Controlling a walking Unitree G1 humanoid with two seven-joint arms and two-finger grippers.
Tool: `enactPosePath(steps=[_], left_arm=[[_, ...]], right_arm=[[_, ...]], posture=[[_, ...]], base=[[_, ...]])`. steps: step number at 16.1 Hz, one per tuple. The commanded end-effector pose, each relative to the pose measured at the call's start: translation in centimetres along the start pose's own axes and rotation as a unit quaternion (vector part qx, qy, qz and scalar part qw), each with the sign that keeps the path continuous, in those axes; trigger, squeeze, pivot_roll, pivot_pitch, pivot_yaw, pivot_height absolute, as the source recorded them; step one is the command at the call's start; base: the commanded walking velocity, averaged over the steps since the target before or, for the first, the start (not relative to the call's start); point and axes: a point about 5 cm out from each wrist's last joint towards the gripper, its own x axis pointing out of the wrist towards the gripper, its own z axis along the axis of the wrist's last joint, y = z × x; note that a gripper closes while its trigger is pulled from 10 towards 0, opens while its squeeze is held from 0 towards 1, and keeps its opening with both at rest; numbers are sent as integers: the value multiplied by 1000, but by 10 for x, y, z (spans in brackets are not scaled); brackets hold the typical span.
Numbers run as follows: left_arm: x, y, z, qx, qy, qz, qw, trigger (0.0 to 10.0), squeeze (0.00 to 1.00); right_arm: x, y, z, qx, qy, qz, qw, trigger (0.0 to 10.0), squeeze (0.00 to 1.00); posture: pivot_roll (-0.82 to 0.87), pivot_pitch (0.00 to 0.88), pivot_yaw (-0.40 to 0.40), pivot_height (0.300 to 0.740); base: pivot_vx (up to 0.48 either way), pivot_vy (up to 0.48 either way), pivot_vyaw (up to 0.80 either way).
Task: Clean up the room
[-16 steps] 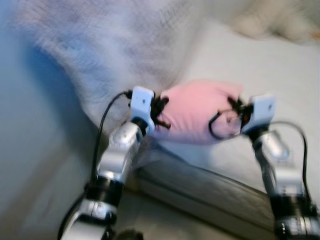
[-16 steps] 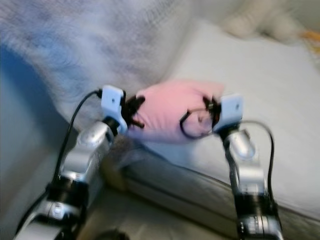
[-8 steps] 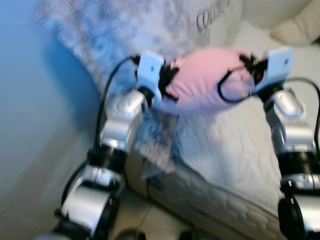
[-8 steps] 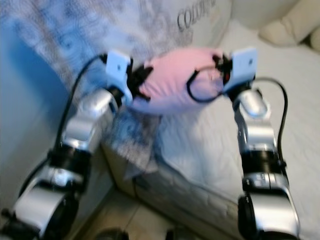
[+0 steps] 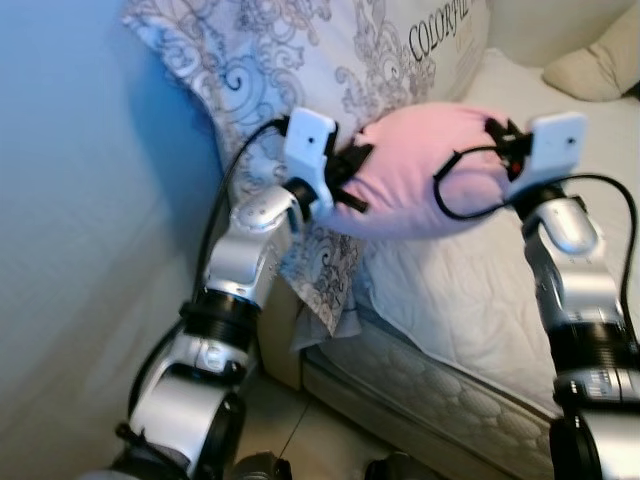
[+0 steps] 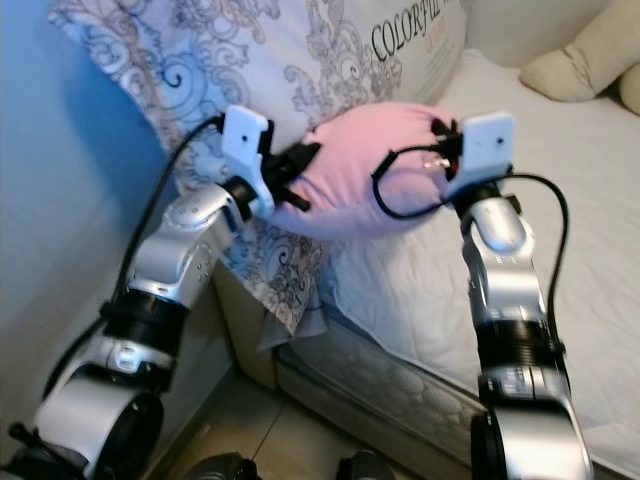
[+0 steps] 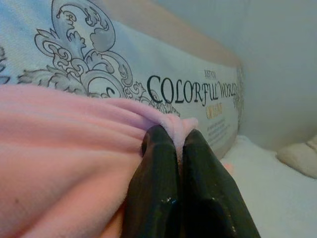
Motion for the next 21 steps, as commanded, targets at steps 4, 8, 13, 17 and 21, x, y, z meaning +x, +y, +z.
enactPosePath(steps=[4,8,13,17,21], left_arm=[[11,1,18,67,-28,9,997,0,0],[26,20,64,187,-73,52,978,0,0],[43,11,96,242,-115,40,963,0,0],[45,-1,82,145,-88,-7,986,0,0],[26,-2,25,72,-21,-10,997,0,0]], right_arm=[[-4,-8,-3,33,1,-36,999,0,0],[15,-29,26,-1,-66,-114,991,0,0],[33,-44,59,-20,-114,-123,986,0,0],[26,-28,37,42,-49,-40,997,0,0],[-16,-7,-31,102,57,-50,992,0,0]], posture=[[-21,0,24,715],[-14,0,35,715],[-12,0,45,715],[-2,0,40,715],[0,0,32,715]], base=[[0,0,0],[0,0,0],[0,0,0],[0,0,0],[0,0,0]])
